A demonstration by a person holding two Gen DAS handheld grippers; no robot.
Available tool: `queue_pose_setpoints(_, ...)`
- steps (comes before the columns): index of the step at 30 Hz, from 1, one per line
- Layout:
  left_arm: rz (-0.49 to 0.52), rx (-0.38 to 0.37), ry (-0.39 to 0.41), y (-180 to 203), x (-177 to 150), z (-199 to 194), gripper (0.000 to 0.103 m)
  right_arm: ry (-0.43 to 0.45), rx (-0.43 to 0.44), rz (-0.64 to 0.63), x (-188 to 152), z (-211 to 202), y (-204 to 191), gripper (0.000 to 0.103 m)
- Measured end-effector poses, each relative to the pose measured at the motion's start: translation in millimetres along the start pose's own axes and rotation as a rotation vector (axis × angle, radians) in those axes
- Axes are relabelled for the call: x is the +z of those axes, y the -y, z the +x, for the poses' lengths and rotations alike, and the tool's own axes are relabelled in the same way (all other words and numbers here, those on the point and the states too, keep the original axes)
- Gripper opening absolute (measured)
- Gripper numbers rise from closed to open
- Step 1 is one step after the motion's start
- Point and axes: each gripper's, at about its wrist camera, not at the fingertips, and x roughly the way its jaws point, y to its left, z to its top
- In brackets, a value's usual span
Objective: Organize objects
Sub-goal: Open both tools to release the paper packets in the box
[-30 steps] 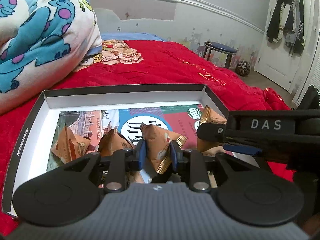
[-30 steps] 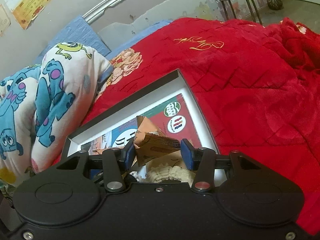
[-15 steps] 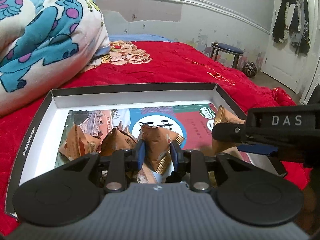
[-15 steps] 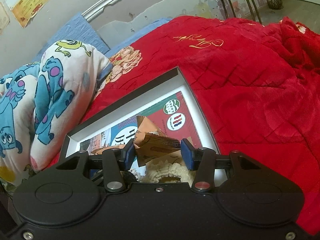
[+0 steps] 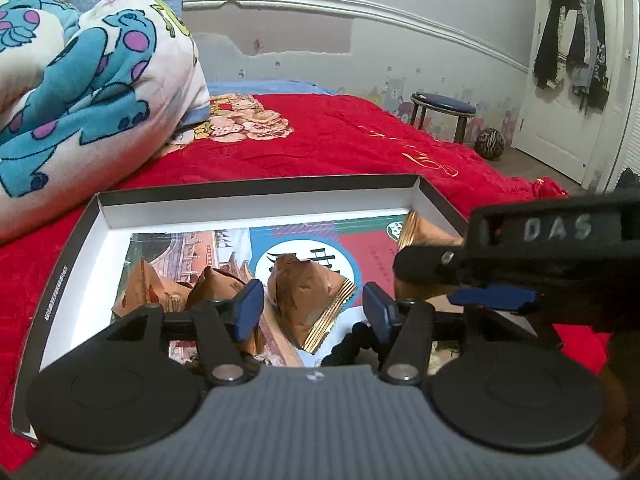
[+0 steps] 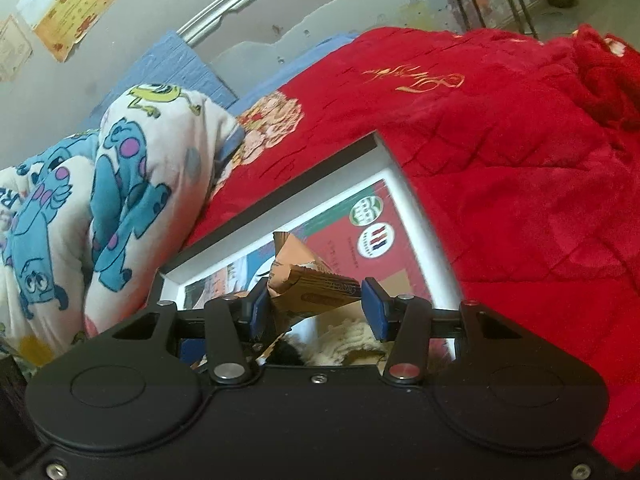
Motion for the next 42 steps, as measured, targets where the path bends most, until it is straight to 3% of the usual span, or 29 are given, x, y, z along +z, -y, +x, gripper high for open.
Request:
queue_pose_setpoints(6,0.013,0.009,-0.003,-1,2,-1,0.077,-0.030,-0.020,-0.018,-5,7,-2,0.048)
queue_pose_setpoints(13,0.020,0.011,-0.039,-5,6,-10,0.078,-0.043,-0.012,-0.017,-6,8,-2,0.051)
queue_pose_setpoints(16,0.018,0.015,-0.037,-9,9,-16,0.081,-0.043,0.020,0.008,-4,6,0,0.059)
queue_pose_setpoints(20,0.010,0.022,-0.016,-13,14,-28,0.087,-0.015,0.095,0.045,-2,-1,0,0.080)
queue_pose_setpoints(24,0.017,0.036,-0.004,-14,19,-41,0.087,0.018,0.097,0.046,0,-8,-1,0.087)
queue_pose_setpoints(33,0.074,0.057,0.028,-22,27,-100,0.090,0.078,0.145,0.135,6,-37,7,0.089)
queue_pose_setpoints(39,-0.001,0.042,-0.006,-44,0,-138,0.093,0.099,0.152,0.076,-4,-63,-9,0.091)
queue_pose_setpoints(42,-0.019,0.069,-0.031,-51,-15,-145,0.093,0.121,0.135,0.038,-15,-81,-17,0.093)
